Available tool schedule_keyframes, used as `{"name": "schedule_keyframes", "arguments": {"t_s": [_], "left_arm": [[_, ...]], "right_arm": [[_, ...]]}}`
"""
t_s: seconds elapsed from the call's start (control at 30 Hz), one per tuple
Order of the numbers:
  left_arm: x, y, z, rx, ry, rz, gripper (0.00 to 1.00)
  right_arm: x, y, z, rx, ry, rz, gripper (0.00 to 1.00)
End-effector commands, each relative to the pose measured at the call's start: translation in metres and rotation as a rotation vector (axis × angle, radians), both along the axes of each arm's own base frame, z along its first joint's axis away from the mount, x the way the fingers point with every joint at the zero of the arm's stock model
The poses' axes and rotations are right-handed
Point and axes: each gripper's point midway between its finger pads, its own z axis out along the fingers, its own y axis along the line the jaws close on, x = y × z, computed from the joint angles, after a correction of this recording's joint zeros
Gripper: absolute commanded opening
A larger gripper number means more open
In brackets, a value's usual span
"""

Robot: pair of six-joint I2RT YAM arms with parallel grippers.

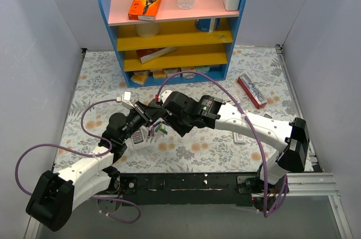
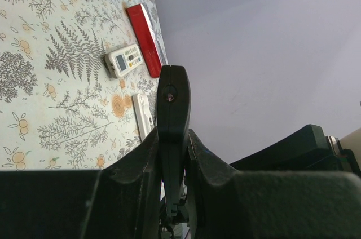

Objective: Load the batteries into the remote control
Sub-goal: Load the battery cover into the remote control.

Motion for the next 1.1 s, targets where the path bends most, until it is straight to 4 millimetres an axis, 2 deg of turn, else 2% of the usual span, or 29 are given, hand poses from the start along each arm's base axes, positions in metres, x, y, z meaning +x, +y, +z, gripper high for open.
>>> {"name": "schedule_keyframes", "arguments": {"t_s": [0.0, 0.47, 0.83, 1.07], "left_arm": [[-0.005, -0.002, 0.021, -0.05, -0.042, -0.023, 0.0], [-0.009, -0.005, 0.028, -0.078, -0.046, -0.048, 0.0], [-0.015, -0.006, 0.035, -0.051, -0.103, -0.071, 0.0], [-0.021, -0.008, 0.047, -0.064, -0.164, -0.104, 0.0]], "right_arm": [[0.006, 0.006, 0.015, 0.015, -0.05, -0.003, 0.27], [0.013, 0.015, 0.017, 0.028, -0.087, -0.012, 0.27], [0.012, 0.014, 0.018, 0.0, -0.072, -0.014, 0.27], [0.008, 0.017, 0.013, -0.013, -0.043, -0.002, 0.27]]}}
